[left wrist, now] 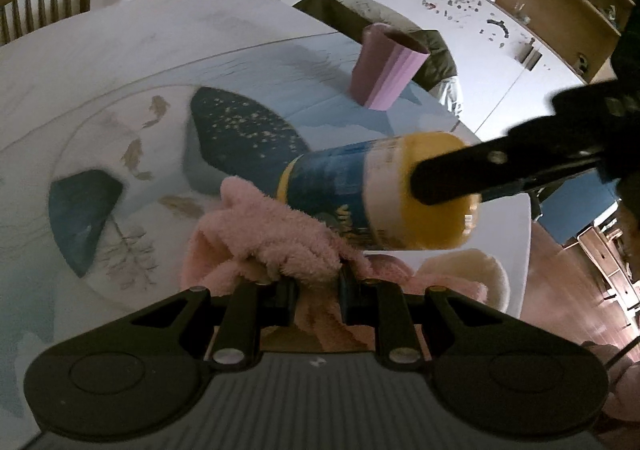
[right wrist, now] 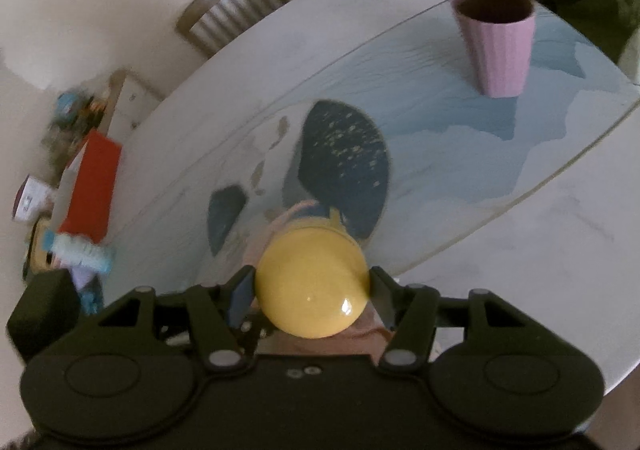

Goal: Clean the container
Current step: 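Rotate the bottle with the right tool while the left tool wipes its side with the towel, then rub the pink towel over the yellow cap again with the left tool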

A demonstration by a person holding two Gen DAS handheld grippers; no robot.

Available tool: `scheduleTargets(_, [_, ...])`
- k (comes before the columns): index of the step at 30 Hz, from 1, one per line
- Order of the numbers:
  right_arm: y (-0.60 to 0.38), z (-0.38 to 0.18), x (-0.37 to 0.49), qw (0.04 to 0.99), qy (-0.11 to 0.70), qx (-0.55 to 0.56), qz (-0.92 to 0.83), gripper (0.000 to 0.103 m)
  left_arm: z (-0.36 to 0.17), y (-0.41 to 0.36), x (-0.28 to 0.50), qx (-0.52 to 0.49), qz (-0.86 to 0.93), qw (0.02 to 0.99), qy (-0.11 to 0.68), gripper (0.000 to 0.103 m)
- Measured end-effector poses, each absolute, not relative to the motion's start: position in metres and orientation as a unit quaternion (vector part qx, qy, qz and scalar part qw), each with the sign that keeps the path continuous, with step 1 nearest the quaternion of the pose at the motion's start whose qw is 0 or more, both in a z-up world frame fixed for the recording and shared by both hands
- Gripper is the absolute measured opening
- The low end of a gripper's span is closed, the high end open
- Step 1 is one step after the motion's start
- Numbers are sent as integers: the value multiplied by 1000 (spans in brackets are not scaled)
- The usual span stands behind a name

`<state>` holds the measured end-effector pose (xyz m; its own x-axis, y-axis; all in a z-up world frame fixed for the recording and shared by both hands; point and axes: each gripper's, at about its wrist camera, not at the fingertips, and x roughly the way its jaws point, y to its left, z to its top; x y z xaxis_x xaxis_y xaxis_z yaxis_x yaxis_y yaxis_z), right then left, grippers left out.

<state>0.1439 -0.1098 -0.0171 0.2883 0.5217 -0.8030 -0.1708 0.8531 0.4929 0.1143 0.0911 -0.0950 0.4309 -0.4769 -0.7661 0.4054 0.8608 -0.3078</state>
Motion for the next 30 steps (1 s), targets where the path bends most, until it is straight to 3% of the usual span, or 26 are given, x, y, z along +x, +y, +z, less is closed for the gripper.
scheduleTargets(11, [-104, -9, 136, 809, 530, 29, 252, 60, -91, 122, 117, -41, -237, 854, 462, 20])
scheduleTargets(21, [-73, -1, 112, 796, 483, -156, 331, 60, -42, 142, 107, -43, -282, 862, 419, 20])
scheduleTargets(30, [-54, 3, 97, 775, 463, -206, 377, 60, -1, 117, 94, -36, -381, 845, 374, 20])
